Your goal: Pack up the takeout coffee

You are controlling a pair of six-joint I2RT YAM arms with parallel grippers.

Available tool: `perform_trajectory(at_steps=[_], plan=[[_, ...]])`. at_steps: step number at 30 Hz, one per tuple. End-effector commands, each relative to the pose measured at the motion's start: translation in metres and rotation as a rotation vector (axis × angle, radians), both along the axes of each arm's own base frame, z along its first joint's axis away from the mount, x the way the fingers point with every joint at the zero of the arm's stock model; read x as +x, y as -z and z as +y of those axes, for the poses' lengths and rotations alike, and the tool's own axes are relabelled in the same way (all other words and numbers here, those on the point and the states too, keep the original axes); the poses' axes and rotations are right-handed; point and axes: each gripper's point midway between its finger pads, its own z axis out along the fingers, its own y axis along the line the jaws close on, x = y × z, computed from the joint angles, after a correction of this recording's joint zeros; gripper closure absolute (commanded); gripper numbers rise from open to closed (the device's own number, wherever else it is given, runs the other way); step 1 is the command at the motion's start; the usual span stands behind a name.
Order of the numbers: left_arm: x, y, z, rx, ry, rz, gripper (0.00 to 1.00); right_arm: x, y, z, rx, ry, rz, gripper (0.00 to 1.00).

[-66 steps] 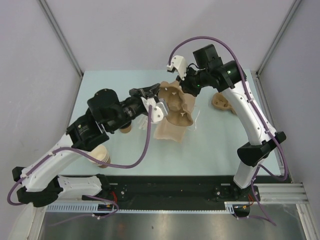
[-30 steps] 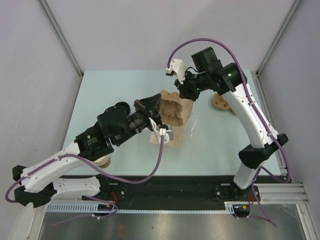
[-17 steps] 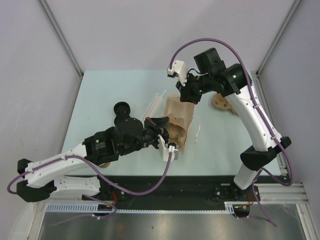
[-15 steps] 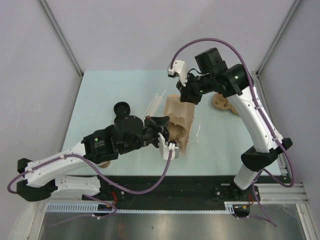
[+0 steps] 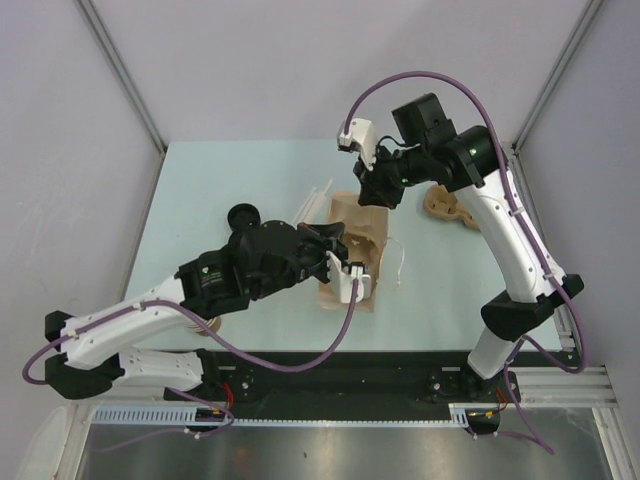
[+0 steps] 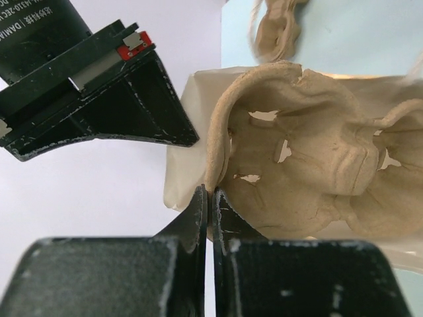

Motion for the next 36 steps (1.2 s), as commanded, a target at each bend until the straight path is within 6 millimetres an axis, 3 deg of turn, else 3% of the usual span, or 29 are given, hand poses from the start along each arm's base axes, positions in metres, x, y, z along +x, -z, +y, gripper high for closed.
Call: perform_trajectory(at_steps=[1, 10, 17, 26, 36], plan=[[0.026, -0.017, 0.003, -0.058, -0.092, -0.050, 1.00, -0.002, 0.007, 0.006, 0.014, -0.021, 0.049, 1.00], [0.058, 0.000, -0.007, -0.018, -0.112, -0.071, 1.00, 0.027, 0.015, 0.004, 0.026, 0.014, 0.067, 1.00], [0.075, 0.027, -0.011, 0.020, -0.109, -0.081, 1.00, 0.044, 0.018, 0.004, 0.050, 0.023, 0.084, 1.00], [0.104, 0.050, -0.013, 0.014, -0.140, -0.018, 1.00, 0.051, 0.020, 0.006, 0.074, 0.006, 0.096, 1.00], [0.120, 0.078, -0.017, -0.010, -0.184, 0.037, 1.00, 0.063, 0.027, 0.004, 0.088, 0.009, 0.110, 1.00]])
